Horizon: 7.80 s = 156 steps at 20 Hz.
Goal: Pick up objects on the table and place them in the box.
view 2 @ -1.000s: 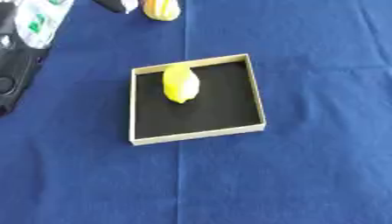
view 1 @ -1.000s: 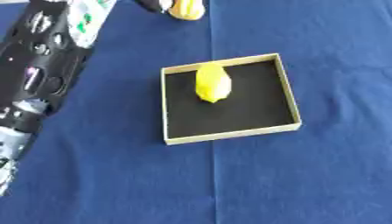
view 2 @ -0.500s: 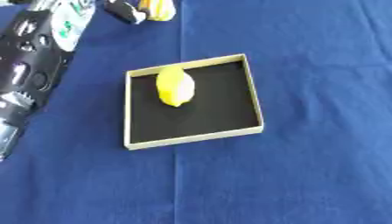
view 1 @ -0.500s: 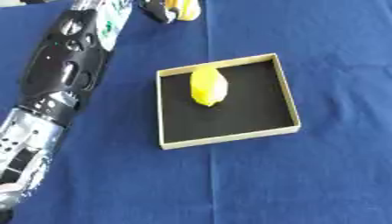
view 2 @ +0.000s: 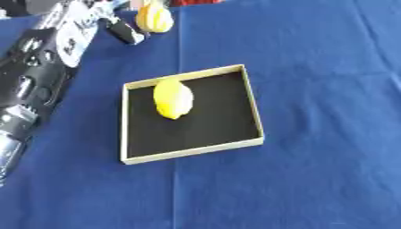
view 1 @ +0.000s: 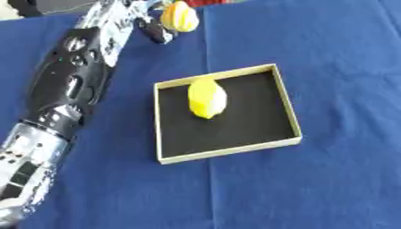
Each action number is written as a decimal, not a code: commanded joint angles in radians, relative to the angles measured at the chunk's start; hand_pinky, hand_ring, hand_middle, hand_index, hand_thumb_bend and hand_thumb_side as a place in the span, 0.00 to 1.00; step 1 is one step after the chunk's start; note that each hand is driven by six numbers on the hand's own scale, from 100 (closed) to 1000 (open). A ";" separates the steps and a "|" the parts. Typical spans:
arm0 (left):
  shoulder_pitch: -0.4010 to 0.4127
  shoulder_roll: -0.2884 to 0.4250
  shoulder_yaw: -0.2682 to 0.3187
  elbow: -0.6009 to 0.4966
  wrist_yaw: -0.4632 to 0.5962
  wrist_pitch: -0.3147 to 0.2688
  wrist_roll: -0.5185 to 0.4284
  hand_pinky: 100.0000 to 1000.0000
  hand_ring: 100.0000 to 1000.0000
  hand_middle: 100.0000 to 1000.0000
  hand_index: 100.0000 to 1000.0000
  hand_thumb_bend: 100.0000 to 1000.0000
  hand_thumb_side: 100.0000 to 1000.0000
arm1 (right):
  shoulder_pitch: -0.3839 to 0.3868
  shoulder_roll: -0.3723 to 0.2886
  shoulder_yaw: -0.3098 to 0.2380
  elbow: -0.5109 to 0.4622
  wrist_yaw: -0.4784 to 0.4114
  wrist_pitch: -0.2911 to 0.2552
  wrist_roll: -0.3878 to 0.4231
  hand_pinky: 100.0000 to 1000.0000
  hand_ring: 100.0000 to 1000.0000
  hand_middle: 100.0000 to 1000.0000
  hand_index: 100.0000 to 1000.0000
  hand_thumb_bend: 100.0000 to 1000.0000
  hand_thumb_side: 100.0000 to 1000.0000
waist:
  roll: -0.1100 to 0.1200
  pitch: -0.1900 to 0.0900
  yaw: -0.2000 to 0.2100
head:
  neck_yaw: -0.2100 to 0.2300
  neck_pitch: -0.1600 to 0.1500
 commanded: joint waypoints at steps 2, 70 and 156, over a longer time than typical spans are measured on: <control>-0.031 0.023 0.023 0.000 -0.024 0.019 0.000 0.91 0.99 0.88 1.00 0.22 0.01 | -0.012 -0.025 -0.005 -0.016 -0.004 0.000 0.008 0.77 0.87 0.70 0.76 0.00 0.79 | -0.005 -0.020 -0.005 | 0.006 -0.024; -0.022 0.065 -0.024 -0.108 0.063 0.097 0.192 0.81 0.65 0.56 0.50 0.00 0.00 | 0.048 -0.005 -0.002 -0.016 0.014 0.033 0.000 0.77 0.87 0.69 0.76 0.00 0.80 | -0.010 -0.015 -0.007 | 0.023 0.003; 0.640 0.056 -0.204 -1.146 0.526 0.072 0.136 0.87 0.78 0.75 0.79 0.00 0.35 | 0.119 0.007 -0.045 -0.016 0.037 -0.001 -0.058 0.77 0.87 0.70 0.77 0.00 0.79 | -0.075 -0.074 0.117 | -0.129 0.091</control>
